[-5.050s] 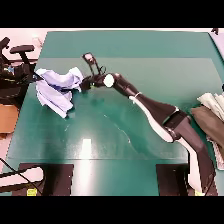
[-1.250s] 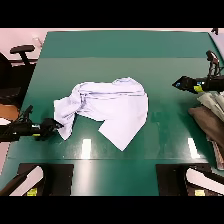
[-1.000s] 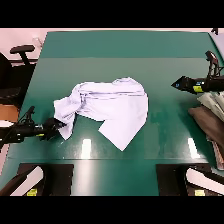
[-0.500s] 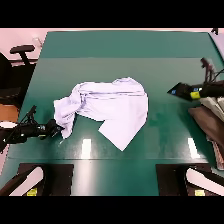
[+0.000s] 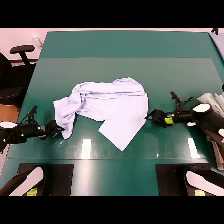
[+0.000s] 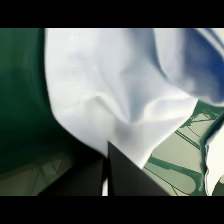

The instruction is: Fold the shirts.

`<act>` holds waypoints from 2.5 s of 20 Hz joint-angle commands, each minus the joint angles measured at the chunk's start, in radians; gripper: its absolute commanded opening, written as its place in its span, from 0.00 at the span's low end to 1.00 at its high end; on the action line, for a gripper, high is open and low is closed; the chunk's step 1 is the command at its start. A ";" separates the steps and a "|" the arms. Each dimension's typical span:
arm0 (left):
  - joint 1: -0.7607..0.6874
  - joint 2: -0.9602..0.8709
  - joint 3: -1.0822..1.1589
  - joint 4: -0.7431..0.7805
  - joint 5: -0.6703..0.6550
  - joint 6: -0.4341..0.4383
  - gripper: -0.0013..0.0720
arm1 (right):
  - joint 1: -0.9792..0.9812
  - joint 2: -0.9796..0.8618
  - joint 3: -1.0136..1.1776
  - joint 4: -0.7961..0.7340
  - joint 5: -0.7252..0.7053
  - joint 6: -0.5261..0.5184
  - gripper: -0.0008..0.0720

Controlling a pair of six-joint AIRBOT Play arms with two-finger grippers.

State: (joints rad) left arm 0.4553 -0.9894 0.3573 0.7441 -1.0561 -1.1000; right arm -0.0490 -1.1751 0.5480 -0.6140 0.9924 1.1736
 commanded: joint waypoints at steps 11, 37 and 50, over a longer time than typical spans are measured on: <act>-0.001 0.001 0.000 -0.004 -0.020 0.002 0.05 | 0.388 -0.001 -0.063 0.203 -0.299 0.050 0.81; -0.001 0.156 1.857 0.180 -0.331 -0.193 0.05 | -0.593 0.622 1.134 0.198 0.032 0.056 0.04; -0.130 -0.048 0.933 -0.119 -0.024 0.227 0.05 | -0.135 0.065 0.801 -0.098 0.068 -0.024 0.04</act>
State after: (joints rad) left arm 0.4053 -0.9607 1.5181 0.6830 -1.2167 -1.0485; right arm -0.3523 -1.0187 1.5330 -0.5869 1.1877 1.2049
